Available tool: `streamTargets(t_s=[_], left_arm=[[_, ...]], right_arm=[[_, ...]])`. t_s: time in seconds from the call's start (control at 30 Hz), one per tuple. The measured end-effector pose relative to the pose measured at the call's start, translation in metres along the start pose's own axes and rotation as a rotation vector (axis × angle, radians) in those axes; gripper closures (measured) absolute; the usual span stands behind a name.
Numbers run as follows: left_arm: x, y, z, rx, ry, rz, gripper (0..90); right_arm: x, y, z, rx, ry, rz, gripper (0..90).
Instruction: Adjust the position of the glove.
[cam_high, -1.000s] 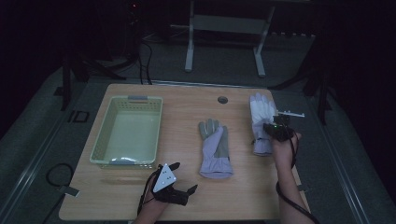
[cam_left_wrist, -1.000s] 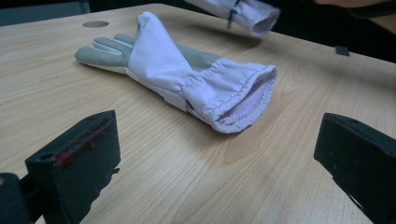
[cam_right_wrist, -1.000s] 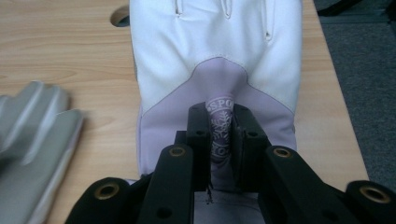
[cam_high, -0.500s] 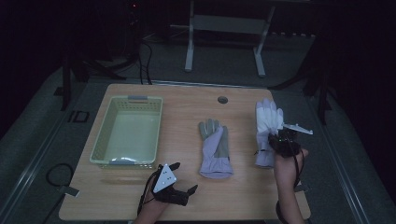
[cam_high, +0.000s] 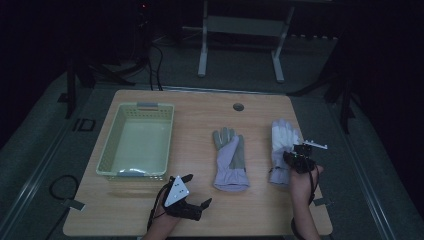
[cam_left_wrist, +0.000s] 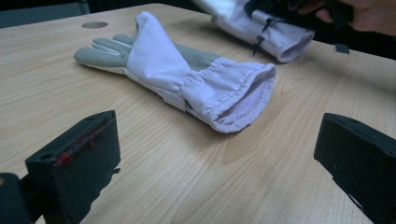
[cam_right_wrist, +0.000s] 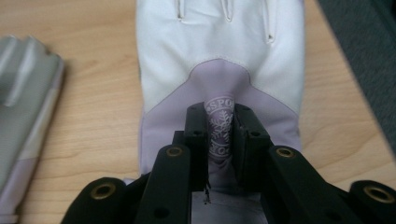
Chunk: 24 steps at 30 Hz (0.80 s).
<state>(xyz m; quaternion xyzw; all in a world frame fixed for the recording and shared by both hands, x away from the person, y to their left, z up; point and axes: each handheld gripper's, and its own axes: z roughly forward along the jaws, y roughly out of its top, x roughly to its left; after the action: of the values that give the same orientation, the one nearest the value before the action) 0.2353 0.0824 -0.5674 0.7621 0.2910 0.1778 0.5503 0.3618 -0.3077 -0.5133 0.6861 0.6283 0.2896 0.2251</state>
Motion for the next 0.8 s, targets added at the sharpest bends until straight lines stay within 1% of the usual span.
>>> streamTargets(t_s=[0.07, 0.1, 0.23, 0.3, 0.4, 0.47, 0.5, 0.53, 0.57, 0.6, 0.63, 0.67, 0.73, 0.77, 0.8], left_arm=[[0.000, 0.000, 0.000, -0.001, -0.001, 0.001, 0.3], [0.000, 0.000, 0.000, -0.001, -0.001, 0.002, 0.3], [0.000, 0.000, 0.000, 0.002, -0.006, 0.001, 0.3], [0.000, 0.000, 0.000, 0.002, -0.007, 0.000, 0.3], [0.000, 0.000, 0.000, 0.002, -0.008, 0.000, 0.3], [0.000, 0.000, 0.000, 0.002, -0.007, -0.001, 0.3], [0.000, 0.000, 0.000, 0.002, -0.007, -0.002, 0.3], [0.000, 0.000, 0.000, 0.002, -0.007, -0.002, 0.3], [0.000, 0.000, 0.000, 0.002, -0.007, -0.002, 0.3], [0.000, 0.000, 0.000, 0.000, -0.007, -0.005, 0.3], [0.000, 0.000, 0.000, 0.001, -0.008, -0.004, 0.3], [0.000, 0.000, 0.000, 0.001, -0.008, -0.003, 0.3], [0.000, 0.000, 0.000, 0.001, -0.008, -0.003, 0.3], [0.000, 0.000, 0.000, 0.001, -0.008, -0.003, 0.3], [0.000, 0.000, 0.000, 0.002, -0.008, -0.003, 0.3]], right_arm=[[-0.001, -0.003, 0.008, 0.017, -0.005, 0.004, 76.4], [-0.001, -0.005, 0.011, 0.016, -0.004, 0.005, 75.9], [-0.001, -0.007, 0.015, 0.017, -0.006, -0.002, 72.9], [-0.002, -0.007, 0.016, 0.021, 0.003, -0.011, 70.3], [-0.007, -0.004, 0.014, 0.026, 0.028, -0.002, 65.2], [-0.008, -0.001, 0.009, 0.014, 0.032, -0.016, 64.0], [-0.009, 0.001, 0.006, 0.008, 0.037, -0.027, 61.1], [-0.009, 0.004, 0.004, 0.010, 0.053, -0.042, 55.1], [-0.009, 0.004, 0.004, 0.010, 0.053, -0.042, 55.1], [-0.011, 0.011, -0.001, 0.016, 0.084, -0.091, 54.6], [-0.011, 0.013, -0.003, 0.020, 0.084, -0.098, 54.6], [-0.012, 0.016, -0.005, 0.021, 0.086, -0.115, 57.2], [-0.017, 0.023, -0.009, 0.066, 0.130, -0.124, 59.9], [-0.017, 0.023, -0.009, 0.066, 0.130, -0.124, 59.9], [-0.020, 0.030, -0.012, 0.073, 0.179, -0.157, 59.9]])
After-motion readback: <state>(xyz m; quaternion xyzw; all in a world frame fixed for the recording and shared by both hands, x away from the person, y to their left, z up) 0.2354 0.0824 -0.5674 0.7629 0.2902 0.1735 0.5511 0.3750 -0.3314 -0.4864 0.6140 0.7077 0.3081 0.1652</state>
